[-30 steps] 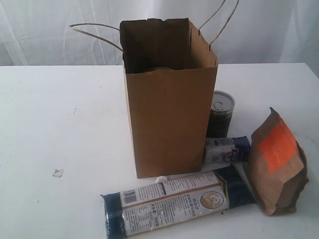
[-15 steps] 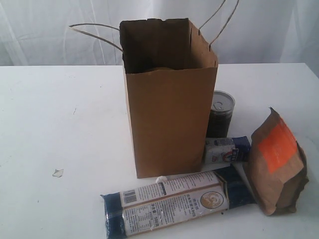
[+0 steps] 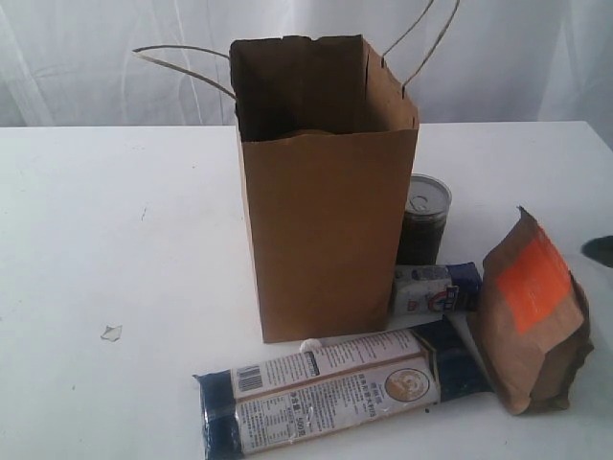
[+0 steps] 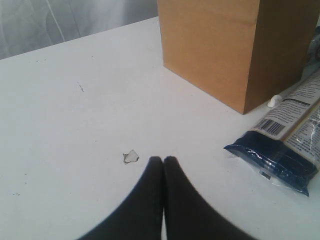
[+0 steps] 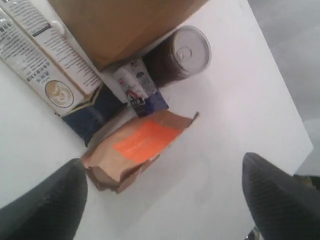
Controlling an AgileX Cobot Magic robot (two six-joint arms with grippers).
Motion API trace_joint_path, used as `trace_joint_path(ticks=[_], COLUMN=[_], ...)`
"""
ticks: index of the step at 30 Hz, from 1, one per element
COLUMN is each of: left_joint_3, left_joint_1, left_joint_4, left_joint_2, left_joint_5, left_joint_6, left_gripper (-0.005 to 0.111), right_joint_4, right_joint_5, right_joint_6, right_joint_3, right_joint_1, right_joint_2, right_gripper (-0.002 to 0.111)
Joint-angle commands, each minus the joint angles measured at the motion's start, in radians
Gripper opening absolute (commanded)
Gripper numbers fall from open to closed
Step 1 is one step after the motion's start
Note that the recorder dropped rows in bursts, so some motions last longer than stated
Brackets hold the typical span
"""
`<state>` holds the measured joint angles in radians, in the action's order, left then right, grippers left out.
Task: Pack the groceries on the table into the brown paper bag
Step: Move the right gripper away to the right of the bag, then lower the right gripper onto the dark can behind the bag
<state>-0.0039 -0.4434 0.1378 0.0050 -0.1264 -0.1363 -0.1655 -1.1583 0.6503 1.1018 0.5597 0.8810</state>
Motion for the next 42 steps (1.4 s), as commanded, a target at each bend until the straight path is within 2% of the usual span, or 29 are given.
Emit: trace_joint_path(ticks=[1, 4, 5, 7, 10, 14, 26, 36, 42], left_joint_3=[0.004, 0.004, 0.004, 0.004, 0.004, 0.004, 0.004, 0.004, 0.004], left_joint_1=[0.001, 0.001, 0.001, 0.001, 0.001, 0.001, 0.001, 0.001, 0.001], left_joint_4=[0.007, 0.007, 0.007, 0.007, 0.007, 0.007, 0.007, 0.007, 0.007], left_joint_2=[-0.005, -0.005, -0.005, -0.005, -0.005, -0.005, -0.005, -0.005, -0.005], left_joint_5=[-0.005, -0.005, -0.005, -0.005, -0.005, -0.005, -0.005, -0.005, -0.005], left_joint_6=[0.003, 0.003, 0.003, 0.003, 0.003, 0.003, 0.003, 0.003, 0.003], left_gripper=[0.000, 0.000, 0.000, 0.000, 0.000, 0.000, 0.000, 0.000, 0.000], right_joint_4=[0.091, 0.249, 0.378, 0.495, 0.524, 0.529, 0.571, 0.572, 0.574], right_joint_5=[0.121, 0.149, 0.178, 0.185, 0.198, 0.311, 0.358, 0.384, 0.396], right_joint_6=[0.059, 0.059, 0.050, 0.042, -0.044, -0.181, -0.184, -0.173, -0.157], right_joint_3=[-0.004, -0.004, -0.004, -0.004, -0.006, -0.004, 0.173, 0.239, 0.239], right_joint_1=[-0.050, -0.151, -0.218, -0.299, -0.395, -0.468, -0.449, -0.370, -0.369], right_joint_2=[0.094, 0.205, 0.245, 0.291, 0.367, 0.468, 0.770, 0.867, 0.884], right_gripper=[0.080, 0.080, 0.080, 0.080, 0.080, 0.080, 0.080, 0.080, 0.080])
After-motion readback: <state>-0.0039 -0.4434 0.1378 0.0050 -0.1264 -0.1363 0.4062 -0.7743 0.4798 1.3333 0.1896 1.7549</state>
